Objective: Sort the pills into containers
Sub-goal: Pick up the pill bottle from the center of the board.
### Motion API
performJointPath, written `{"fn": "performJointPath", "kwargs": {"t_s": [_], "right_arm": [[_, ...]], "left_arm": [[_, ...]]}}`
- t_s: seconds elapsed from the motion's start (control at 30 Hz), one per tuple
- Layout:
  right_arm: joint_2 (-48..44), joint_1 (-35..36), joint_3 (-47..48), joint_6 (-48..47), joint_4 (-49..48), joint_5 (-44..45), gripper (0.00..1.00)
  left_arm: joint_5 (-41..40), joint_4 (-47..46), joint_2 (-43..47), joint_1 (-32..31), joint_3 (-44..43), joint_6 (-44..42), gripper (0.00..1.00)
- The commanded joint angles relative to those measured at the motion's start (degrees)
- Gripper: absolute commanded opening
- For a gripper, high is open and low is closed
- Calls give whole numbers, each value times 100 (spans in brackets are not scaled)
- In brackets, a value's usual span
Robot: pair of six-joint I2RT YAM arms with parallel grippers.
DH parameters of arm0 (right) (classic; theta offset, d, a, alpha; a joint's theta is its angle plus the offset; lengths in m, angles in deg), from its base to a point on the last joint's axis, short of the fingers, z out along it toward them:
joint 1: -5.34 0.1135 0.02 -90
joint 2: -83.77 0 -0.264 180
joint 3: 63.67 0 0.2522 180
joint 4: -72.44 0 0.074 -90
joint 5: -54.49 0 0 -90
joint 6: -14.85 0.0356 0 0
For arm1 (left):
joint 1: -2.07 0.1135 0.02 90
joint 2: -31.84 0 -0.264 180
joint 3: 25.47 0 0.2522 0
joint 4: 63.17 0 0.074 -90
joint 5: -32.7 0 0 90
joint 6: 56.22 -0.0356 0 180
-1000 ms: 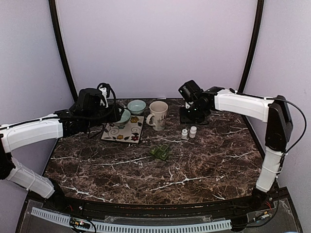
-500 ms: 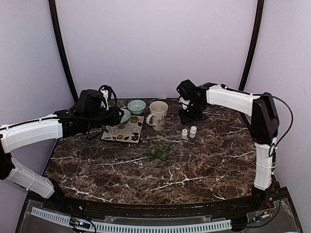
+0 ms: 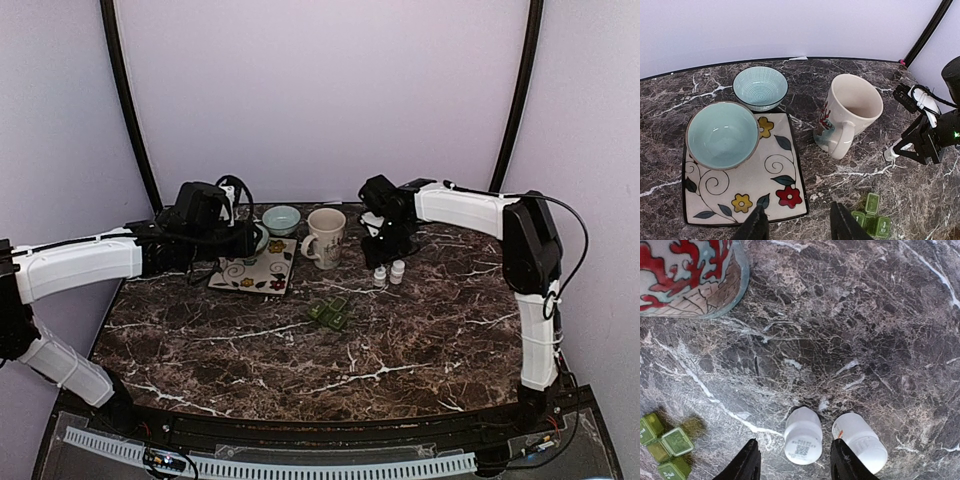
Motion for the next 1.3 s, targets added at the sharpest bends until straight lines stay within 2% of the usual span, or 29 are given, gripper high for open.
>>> {"fn": "performJointPath", "kwargs": {"t_s": [0.0,0.43,1.27], "right_arm": [[251,-37,215,-98,-29,-142,47],[431,-44,424,-125,161,-85,45],[318,-129,197,-177,333,-83,40]], "left_arm": [[0,111,-35,-23,-184,-151,45],[-28,109,-162,-22,-227,-189,45],[26,137,-486,-24,-513,-314,45]]}}
